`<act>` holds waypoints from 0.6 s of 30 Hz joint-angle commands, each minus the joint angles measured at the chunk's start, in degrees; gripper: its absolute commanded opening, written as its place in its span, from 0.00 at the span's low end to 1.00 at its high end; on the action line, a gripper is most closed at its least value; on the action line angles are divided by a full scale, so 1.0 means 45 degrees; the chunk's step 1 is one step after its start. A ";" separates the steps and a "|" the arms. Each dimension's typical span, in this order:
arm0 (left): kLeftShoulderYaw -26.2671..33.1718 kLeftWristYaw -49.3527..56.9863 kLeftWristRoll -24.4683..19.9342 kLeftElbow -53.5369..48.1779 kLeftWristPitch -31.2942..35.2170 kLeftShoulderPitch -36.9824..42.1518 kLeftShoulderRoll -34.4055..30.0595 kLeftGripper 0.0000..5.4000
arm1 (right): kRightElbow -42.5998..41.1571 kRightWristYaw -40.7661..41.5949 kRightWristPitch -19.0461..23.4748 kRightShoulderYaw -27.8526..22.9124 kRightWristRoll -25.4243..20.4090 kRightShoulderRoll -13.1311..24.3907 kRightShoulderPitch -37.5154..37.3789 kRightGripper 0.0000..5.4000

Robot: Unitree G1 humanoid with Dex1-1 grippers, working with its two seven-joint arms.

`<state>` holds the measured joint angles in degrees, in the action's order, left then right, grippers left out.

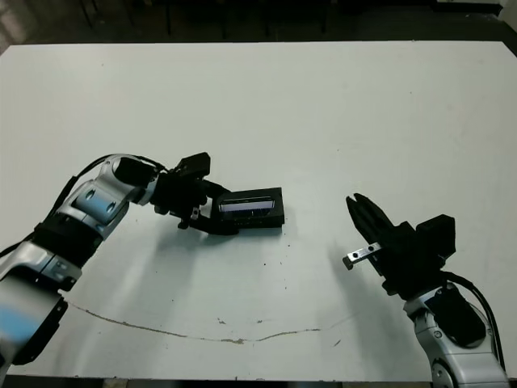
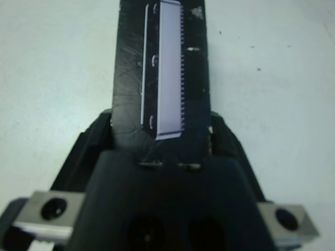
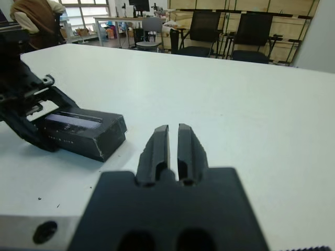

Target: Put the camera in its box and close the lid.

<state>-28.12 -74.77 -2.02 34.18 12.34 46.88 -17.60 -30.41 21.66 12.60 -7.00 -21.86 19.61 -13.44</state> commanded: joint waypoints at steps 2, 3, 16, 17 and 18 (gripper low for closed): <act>-0.1093 -0.0235 0.0947 0.1274 0.0395 -0.0402 0.0903 0.52 | -0.0715 -0.0398 0.0569 0.0092 0.0059 -0.0071 -0.0275 0.00; -0.1168 -0.0330 0.1008 0.1457 0.0416 -0.0272 0.1014 0.52 | -0.0449 -0.0343 0.0465 0.0089 0.0117 -0.0074 -0.0270 0.00; -0.1739 -0.1064 0.1730 0.2473 -0.0296 0.0052 0.0921 0.52 | -0.0528 -0.0285 0.0449 0.0087 -0.0083 -0.0089 -0.0318 0.00; -0.1705 -0.1097 0.1710 0.2536 -0.0418 0.0004 0.0872 0.52 | -0.0667 -0.0393 0.0576 0.0104 0.0012 -0.0040 -0.0338 0.00; -0.1679 -0.1123 0.1692 0.2581 -0.0524 -0.0037 0.0838 0.52 | -0.0784 -0.0483 0.0687 0.0118 0.0090 -0.0004 -0.0353 0.00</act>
<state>-31.10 -78.24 1.18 42.55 9.37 52.20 -15.51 -33.41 20.06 14.08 -6.70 -21.83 19.45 -14.19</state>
